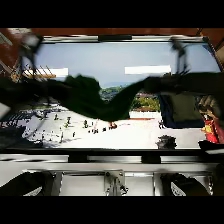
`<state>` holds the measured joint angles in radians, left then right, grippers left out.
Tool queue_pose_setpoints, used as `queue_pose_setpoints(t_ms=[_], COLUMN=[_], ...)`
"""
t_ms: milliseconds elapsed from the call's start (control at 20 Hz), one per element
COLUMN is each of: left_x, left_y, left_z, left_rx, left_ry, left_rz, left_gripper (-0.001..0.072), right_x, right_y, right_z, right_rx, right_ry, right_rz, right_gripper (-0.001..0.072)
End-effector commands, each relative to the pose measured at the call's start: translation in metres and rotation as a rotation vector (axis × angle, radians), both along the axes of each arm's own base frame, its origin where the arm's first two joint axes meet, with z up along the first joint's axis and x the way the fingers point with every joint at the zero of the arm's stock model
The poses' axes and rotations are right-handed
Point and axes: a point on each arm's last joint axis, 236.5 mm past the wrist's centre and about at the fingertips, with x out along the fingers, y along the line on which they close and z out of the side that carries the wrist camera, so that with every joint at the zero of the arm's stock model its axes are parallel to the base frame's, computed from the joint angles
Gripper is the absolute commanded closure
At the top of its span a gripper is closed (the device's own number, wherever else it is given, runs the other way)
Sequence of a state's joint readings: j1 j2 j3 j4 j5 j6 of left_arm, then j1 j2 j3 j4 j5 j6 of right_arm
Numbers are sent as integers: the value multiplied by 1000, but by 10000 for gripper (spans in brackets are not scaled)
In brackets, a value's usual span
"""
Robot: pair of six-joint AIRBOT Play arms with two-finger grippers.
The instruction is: Fold the shirts.
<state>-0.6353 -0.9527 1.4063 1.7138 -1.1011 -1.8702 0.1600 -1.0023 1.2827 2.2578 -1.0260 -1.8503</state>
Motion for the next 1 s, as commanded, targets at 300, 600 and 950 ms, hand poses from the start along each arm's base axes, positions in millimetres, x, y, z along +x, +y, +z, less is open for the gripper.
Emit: queue_pose_setpoints(t_ms=[300,600,950], left_x=[-41,-33,-53], left_y=[38,31,-20], left_z=[142,-72,-224], left_rx=[-139,67,-157], left_ry=[-252,246,506], left_rz=[2,102,129], left_gripper=[658,658,657], right_x=[-137,-109,-73], right_y=[-55,-63,-56], right_z=[278,86,-106], right_rx=[85,-244,-221], right_ry=[-766,-69,313], right_rz=[-154,-60,-100], right_gripper=[646,646,645])
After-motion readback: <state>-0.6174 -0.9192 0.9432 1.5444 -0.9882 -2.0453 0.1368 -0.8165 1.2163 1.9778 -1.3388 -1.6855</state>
